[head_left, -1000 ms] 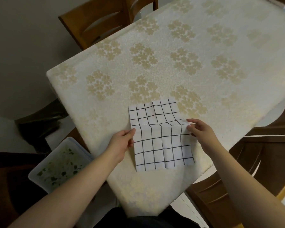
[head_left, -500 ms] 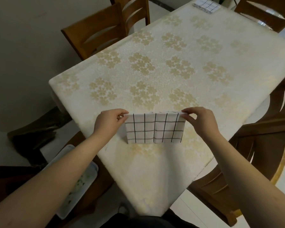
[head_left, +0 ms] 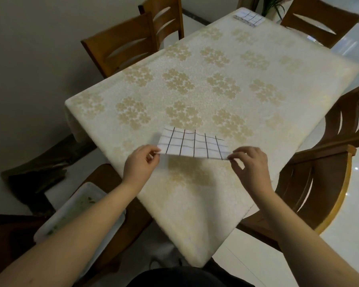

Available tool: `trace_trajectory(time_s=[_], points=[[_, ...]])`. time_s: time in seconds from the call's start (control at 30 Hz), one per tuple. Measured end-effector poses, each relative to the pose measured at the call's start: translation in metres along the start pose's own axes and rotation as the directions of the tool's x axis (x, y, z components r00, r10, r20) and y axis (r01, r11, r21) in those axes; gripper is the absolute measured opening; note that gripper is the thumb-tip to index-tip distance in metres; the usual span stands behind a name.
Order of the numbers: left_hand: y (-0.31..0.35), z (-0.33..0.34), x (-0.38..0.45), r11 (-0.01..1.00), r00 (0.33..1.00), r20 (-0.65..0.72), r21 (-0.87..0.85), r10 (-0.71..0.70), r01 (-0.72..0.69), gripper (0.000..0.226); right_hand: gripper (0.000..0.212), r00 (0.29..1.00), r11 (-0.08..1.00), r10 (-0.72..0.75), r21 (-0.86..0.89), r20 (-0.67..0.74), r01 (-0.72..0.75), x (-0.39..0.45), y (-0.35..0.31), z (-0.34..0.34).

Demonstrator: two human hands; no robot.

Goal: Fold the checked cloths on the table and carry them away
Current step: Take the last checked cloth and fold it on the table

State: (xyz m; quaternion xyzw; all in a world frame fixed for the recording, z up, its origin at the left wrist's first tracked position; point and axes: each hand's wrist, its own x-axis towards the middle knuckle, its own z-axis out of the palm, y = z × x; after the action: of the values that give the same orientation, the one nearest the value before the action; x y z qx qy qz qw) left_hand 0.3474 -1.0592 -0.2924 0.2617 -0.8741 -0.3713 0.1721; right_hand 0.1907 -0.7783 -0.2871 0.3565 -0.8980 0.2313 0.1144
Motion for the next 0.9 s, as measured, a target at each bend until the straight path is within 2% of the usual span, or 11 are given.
trace_trajectory(time_s=[0.07, 0.17, 0.23, 0.27, 0.4, 0.53, 0.77, 0.9], points=[[-0.022, 0.014, -0.022, 0.983, 0.975, 0.14, -0.036, -0.174, 0.181, 0.015, 0.016, 0.993, 0.998, 0.063, 0.007, 0.099, -0.064, -0.03, -0.001, 0.019], [-0.049, 0.033, -0.053, 0.882, 0.842, 0.336, -0.066, -0.421, 0.467, 0.019, 0.029, 0.964, 0.99, 0.133, 0.006, 0.232, -0.138, -0.073, -0.003, 0.045], [-0.058, 0.041, -0.068, 0.779, 0.757, 0.395, -0.141, -0.521, 0.61, 0.02, 0.036, 0.936, 0.985, 0.166, -0.003, 0.31, -0.174, -0.096, -0.006, 0.057], [-0.06, 0.043, -0.071, 0.744, 0.744, 0.392, -0.188, -0.542, 0.641, 0.019, 0.037, 0.923, 0.983, 0.18, -0.016, 0.339, -0.185, -0.104, -0.008, 0.061], [-0.057, 0.046, -0.065, 0.697, 0.731, 0.337, -0.238, -0.594, 0.676, 0.011, 0.04, 0.91, 0.98, 0.192, -0.017, 0.367, -0.199, -0.104, -0.022, 0.075], [-0.05, 0.053, -0.054, 0.672, 0.707, 0.271, -0.224, -0.653, 0.706, 0.02, 0.055, 0.909, 0.987, 0.152, -0.004, 0.388, -0.163, -0.077, -0.04, 0.098], [-0.051, 0.066, -0.047, 0.71, 0.704, 0.158, -0.023, -0.692, 0.703, 0.011, 0.072, 0.876, 0.997, 0.072, -0.025, 0.476, -0.068, -0.038, -0.068, 0.144], [-0.05, 0.068, -0.047, 0.717, 0.705, 0.147, 0.039, -0.693, 0.696, 0.013, 0.08, 0.84, 0.995, 0.094, -0.063, 0.534, -0.071, -0.029, -0.071, 0.157]])
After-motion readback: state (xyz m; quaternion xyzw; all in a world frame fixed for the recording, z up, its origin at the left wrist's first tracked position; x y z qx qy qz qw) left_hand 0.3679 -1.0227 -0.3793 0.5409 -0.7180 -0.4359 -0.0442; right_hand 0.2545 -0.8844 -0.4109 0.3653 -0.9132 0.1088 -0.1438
